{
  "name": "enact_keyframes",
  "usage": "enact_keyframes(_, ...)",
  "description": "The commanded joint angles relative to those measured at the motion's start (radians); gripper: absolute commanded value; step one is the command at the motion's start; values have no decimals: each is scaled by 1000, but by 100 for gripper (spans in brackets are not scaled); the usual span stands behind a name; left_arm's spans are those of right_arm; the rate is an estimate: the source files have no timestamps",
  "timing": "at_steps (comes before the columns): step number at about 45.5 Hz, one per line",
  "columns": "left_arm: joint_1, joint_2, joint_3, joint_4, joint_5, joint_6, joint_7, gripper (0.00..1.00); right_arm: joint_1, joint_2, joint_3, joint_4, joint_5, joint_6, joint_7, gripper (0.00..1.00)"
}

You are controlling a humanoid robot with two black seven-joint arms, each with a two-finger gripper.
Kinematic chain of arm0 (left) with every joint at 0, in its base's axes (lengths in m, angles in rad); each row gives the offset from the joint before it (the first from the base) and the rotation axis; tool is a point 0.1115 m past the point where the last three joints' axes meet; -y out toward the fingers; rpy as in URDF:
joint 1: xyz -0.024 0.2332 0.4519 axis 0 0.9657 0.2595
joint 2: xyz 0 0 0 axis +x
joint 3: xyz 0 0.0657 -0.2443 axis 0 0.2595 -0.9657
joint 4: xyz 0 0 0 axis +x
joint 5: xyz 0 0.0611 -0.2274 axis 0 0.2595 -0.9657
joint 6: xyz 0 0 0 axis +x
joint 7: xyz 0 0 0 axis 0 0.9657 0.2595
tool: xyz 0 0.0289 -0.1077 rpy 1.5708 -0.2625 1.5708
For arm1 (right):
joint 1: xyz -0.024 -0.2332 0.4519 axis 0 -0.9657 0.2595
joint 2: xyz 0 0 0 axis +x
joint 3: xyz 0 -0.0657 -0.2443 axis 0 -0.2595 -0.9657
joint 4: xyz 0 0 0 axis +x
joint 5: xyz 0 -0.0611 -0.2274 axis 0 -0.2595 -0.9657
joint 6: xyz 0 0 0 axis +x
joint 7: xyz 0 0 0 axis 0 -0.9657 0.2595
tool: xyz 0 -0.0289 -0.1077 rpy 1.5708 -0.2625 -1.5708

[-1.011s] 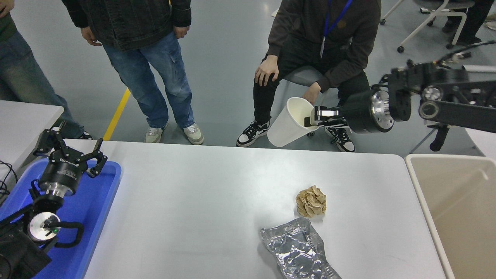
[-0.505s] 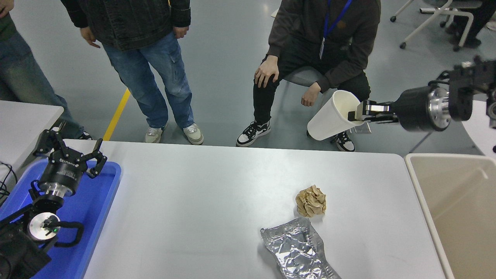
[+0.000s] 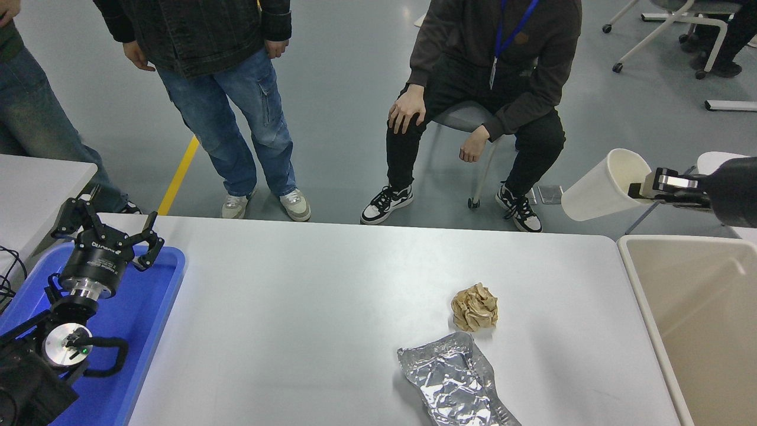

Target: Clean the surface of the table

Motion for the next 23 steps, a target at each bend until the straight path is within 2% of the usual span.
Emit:
enact_keyframes(1, 0, 0, 0, 0, 0, 0, 0, 100, -120, -69, 5, -29, -9, -62, 32, 0)
enact_keyframes(12, 0, 0, 0, 0, 0, 0, 0, 100, -195, -69, 5, -97, 2, -115, 63, 0)
enact_keyframes(23, 0, 0, 0, 0, 0, 0, 0, 100, -307, -37, 5, -198, 13, -238, 85, 0)
